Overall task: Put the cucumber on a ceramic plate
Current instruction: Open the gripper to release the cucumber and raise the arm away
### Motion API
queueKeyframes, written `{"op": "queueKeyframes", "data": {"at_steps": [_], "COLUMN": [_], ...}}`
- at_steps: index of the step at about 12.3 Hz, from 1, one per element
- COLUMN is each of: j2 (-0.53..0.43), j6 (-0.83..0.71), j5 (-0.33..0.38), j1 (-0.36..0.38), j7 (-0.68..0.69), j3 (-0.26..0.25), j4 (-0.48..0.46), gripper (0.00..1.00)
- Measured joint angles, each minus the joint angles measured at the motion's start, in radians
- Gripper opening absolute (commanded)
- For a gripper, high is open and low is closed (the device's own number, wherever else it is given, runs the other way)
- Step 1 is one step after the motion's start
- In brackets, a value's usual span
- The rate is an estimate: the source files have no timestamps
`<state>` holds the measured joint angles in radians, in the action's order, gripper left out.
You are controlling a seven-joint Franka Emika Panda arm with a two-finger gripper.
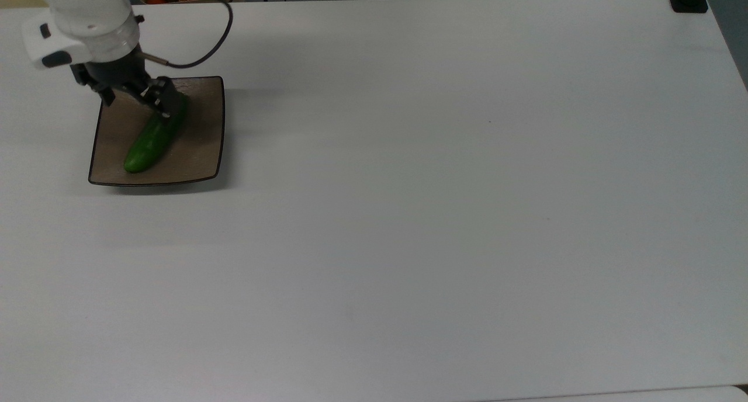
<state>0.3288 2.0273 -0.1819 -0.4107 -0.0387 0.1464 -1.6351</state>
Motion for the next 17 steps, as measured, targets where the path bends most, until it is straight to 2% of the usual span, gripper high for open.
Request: {"op": "queueKeyframes", "data": {"at_steps": [5, 9, 10, 12, 14, 17], "j2": [-0.129, -0.212, -0.231, -0.268, -0.293, -0.299], "j6": [-0.184, -0.269, -0.269, -0.269, -0.269, -0.269], "j5": [0.098, 0.113, 0.113, 0.113, 0.113, 0.116], "j1": [0.149, 0.307, 0.339, 0.405, 0.432, 0.434], "j7": [-0.046, -0.118, -0.120, -0.081, -0.047, -0.041], "j3": [0.011, 0.006, -0.009, -0.072, -0.103, -0.114], "j4": [0.000, -0.019, -0.031, -0.050, -0.065, -0.076], "gripper": [1.00, 1.00, 1.00, 1.00, 1.00, 1.00]}}
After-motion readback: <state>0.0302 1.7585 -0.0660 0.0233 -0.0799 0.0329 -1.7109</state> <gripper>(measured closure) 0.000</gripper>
